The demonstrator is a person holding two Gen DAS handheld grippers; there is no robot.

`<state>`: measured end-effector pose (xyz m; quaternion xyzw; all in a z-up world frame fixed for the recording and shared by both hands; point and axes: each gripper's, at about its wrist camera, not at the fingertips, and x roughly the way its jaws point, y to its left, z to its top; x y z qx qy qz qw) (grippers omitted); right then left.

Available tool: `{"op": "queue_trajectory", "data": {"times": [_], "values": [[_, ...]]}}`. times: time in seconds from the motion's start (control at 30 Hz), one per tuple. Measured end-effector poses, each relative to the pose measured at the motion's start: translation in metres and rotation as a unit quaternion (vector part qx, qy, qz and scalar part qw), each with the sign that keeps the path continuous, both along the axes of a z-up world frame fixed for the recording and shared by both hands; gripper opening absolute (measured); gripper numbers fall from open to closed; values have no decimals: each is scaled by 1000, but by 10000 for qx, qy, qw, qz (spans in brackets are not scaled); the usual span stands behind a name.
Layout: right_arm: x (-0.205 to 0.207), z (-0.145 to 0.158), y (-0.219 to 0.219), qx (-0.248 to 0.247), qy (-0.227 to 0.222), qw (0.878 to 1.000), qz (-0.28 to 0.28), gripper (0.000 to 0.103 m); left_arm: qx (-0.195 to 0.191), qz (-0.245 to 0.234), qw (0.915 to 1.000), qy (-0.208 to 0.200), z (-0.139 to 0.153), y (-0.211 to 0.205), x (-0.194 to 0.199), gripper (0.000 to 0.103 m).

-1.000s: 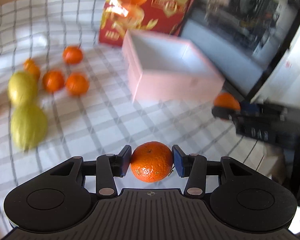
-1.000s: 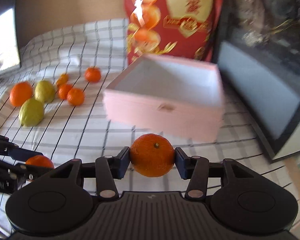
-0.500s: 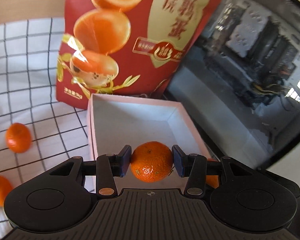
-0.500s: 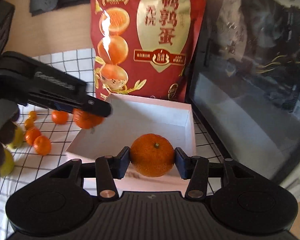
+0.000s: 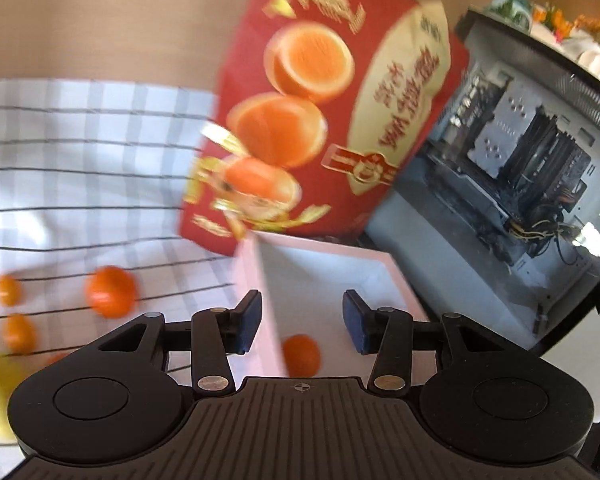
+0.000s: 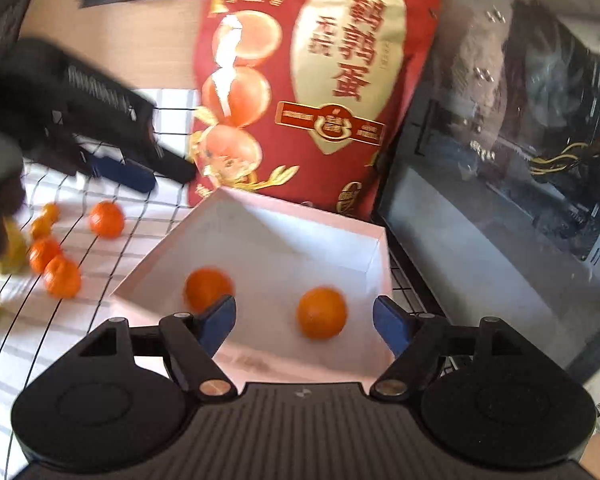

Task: Organize fruits
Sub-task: 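Lower both tangerines into the pink box and open both tools, then grasp the green pear on the cloth with the right tool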

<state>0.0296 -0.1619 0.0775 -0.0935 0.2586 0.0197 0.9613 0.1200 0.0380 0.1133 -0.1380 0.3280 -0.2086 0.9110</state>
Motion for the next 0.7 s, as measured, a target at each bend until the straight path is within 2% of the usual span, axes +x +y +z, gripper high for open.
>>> {"op": "queue_trajectory", "data": {"times": [0.13,0.27,0.4,0.5,0.7], "values": [[-16,-6,13,98,94,9998,172,80,554,503,9972,-77,-3,38,-40,49],[-18,-9,26,135,382,9984,396,80,1001,1151,9883,27,-16,76,-81,49],[-16,-12,47,131,545,9959,712,80,1003,1709,9799,208,-27,109,-125,49],[-12,-14,69,231,689,9923,1004,82,823,1992,9755,434,-38,126,-147,49],[-6,-16,120,323,943,9789,1786,83,490,2143,9712,919,-64,139,-175,49]]}}
